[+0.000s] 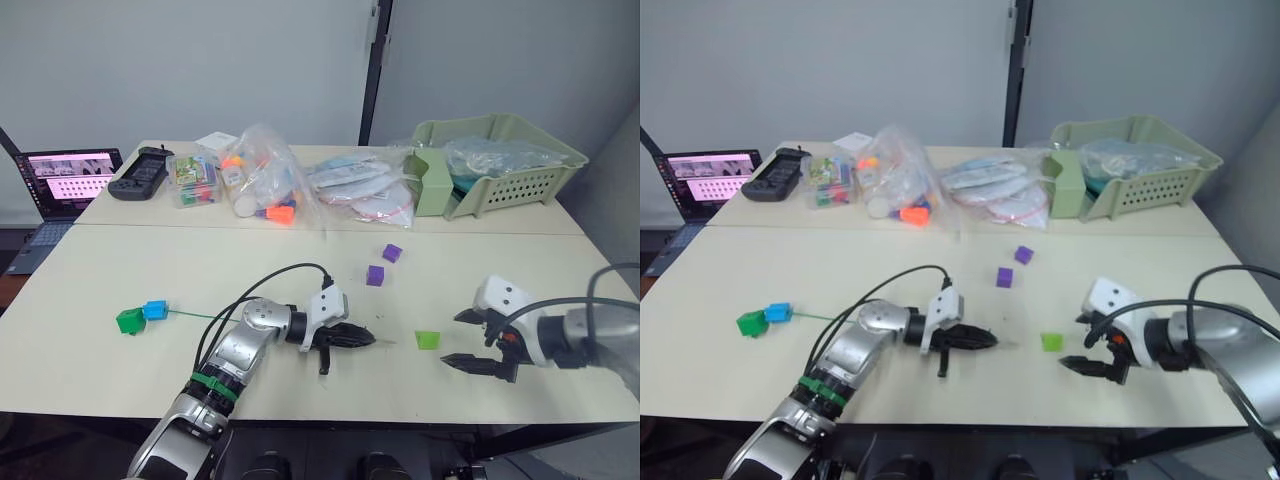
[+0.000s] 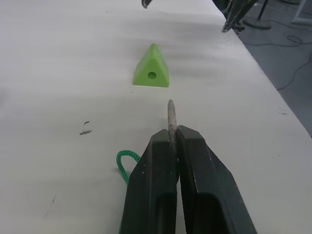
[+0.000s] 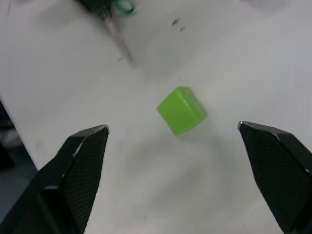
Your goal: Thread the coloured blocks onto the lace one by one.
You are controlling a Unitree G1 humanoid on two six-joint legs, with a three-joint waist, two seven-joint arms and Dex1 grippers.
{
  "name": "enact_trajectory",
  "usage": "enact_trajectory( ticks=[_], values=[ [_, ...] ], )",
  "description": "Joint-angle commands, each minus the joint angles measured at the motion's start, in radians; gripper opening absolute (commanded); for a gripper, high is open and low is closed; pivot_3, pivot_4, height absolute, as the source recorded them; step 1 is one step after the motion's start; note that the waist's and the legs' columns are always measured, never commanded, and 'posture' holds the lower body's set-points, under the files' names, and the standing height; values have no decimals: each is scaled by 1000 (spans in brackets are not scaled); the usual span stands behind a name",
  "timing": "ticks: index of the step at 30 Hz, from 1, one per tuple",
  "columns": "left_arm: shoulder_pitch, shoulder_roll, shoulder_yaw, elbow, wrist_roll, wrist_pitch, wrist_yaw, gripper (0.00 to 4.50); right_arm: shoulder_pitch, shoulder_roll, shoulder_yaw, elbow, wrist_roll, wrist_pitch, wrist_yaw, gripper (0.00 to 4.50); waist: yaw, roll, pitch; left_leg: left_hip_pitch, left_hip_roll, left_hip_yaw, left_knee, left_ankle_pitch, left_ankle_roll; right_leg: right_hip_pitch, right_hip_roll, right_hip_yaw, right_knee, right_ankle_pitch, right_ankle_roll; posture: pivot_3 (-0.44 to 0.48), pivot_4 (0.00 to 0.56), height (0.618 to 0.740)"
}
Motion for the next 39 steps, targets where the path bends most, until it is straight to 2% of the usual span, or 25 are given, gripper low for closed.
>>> enact_trajectory(
  ticks=[1,9,17,18,26,30,39],
  values=[
    [3,4,11,-56,-11,13,15,0,-126,7,139,164,-129,-202,157,4475,0,0,0,0,0,0,0,0,0,0,0,0,0,0,0,0,150,734],
    [19,20,15,-92,-13,33,30,0,-325,121,296,414,-285,-386,296,4475,4,0,0,-1,0,0,0,0,0,-2,-1,0,3,0,0,0,150,734],
    [24,22,13,-110,-14,46,44,0,-379,194,350,497,-362,-429,362,4475,4,0,0,0,0,0,0,0,0,-2,-1,0,4,0,-1,0,150,734],
    [24,22,13,-111,-15,47,45,0,-378,204,348,497,-365,-429,359,3969,4,0,0,0,0,0,0,0,0,-3,-1,0,5,0,-1,0,150,734],
    [14,13,8,-107,-14,47,47,0,-361,213,351,478,-409,-397,364,1299,3,0,0,0,0,-1,0,0,0,-2,-1,-1,5,0,-1,0,150,734],
    [14,8,7,-107,-14,45,47,0,-341,195,319,392,-380,-306,365,1269,6,0,0,0,0,-1,0,0,0,-2,-1,-1,5,0,-1,0,150,734],
    [8,-7,-9,-95,-11,44,34,0,-280,213,313,35,-329,127,263,1269,10,0,0,0,-1,-8,0,0,0,-3,-1,-1,6,0,-1,0,150,734]
  ],
)
